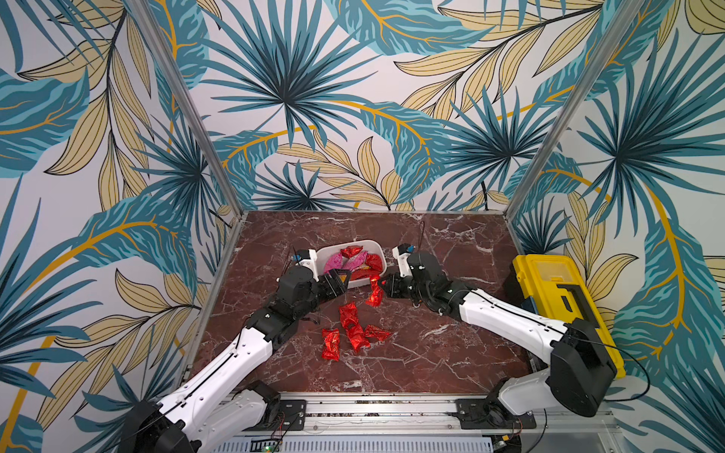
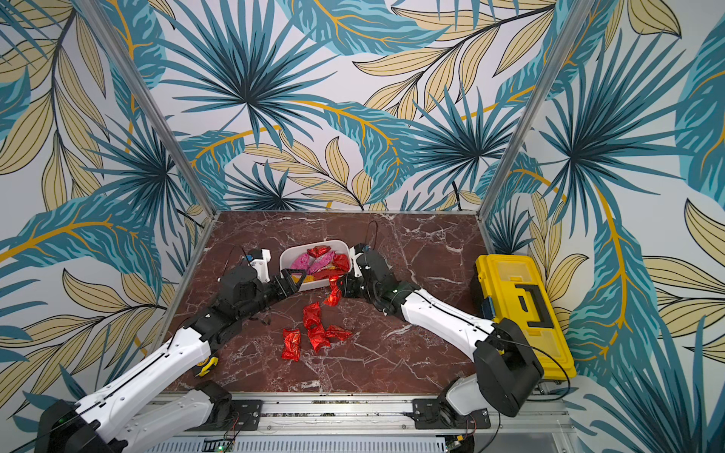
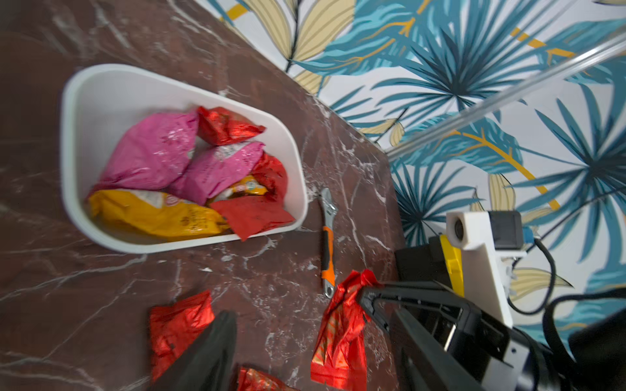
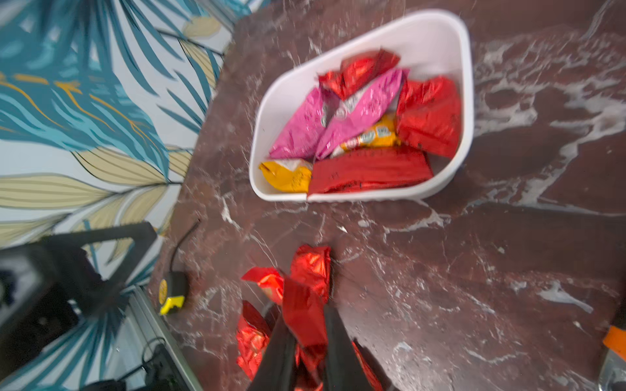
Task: Take the tea bags out of the storage box
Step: Place the tea bag at the center of the board.
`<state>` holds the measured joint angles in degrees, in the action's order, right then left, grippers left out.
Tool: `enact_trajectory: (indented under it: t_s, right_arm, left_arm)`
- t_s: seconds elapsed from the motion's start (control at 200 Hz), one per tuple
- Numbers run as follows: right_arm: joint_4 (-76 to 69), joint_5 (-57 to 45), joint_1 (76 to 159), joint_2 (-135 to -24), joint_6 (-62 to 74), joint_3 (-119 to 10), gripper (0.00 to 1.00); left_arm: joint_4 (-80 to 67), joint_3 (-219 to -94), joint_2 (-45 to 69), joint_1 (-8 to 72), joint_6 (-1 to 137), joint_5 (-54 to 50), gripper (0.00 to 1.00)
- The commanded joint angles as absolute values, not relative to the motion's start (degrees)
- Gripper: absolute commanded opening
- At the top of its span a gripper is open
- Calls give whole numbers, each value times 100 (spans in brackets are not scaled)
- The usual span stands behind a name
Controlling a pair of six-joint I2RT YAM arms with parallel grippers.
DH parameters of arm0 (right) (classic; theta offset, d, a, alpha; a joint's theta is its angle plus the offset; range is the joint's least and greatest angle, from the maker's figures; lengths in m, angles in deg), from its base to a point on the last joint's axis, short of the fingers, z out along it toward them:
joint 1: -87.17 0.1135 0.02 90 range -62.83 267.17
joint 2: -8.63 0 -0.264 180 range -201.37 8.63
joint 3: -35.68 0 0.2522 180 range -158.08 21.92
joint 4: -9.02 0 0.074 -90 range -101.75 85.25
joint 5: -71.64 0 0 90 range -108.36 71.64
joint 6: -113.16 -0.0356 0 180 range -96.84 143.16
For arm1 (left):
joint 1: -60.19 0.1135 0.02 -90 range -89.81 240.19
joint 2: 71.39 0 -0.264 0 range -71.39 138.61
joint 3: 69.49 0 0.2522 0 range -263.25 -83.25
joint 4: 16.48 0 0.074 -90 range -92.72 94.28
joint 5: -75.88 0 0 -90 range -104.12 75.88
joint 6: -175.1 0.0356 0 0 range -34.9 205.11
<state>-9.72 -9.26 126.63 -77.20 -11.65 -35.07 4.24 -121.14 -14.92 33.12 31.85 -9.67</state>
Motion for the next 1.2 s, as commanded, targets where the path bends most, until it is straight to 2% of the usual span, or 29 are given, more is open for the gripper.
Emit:
enact_trajectory:
  t_s: [0.0, 0.376, 0.536, 0.656, 0.816, 0.921, 1.197]
  right_arm:
    - [-1324, -740, 12850, -8185, -678, -3793, 4]
    - [-1572, -790, 13017, -9370, -282, -4290, 5]
    - [-1581, -777, 13047, -9634, -252, -4342, 8]
    - [-1614, -898, 13077, -9655, -224, -4352, 17]
    - [-1829, -1308, 13093, -9248, -173, -4324, 37]
    - [-2052, -1632, 13094, -8815, -119, -4335, 46]
    - [-1901, -2438, 13094, -8297, -542, -4464, 48]
  left_arm:
    - [592, -11662, -1620, 3545, 2628, -1324, 76]
    - [650, -11420, -1737, 3669, 2493, -1393, 75]
    - [528, -11375, -1618, 3674, 2438, -1318, 75]
    - [493, -11383, -1553, 3680, 2429, -1290, 75]
    - [492, -11381, -1557, 3683, 2425, -1310, 75]
    - [493, -11384, -1568, 3685, 2420, -1341, 75]
    - [502, -11375, -1576, 3700, 2375, -1392, 74]
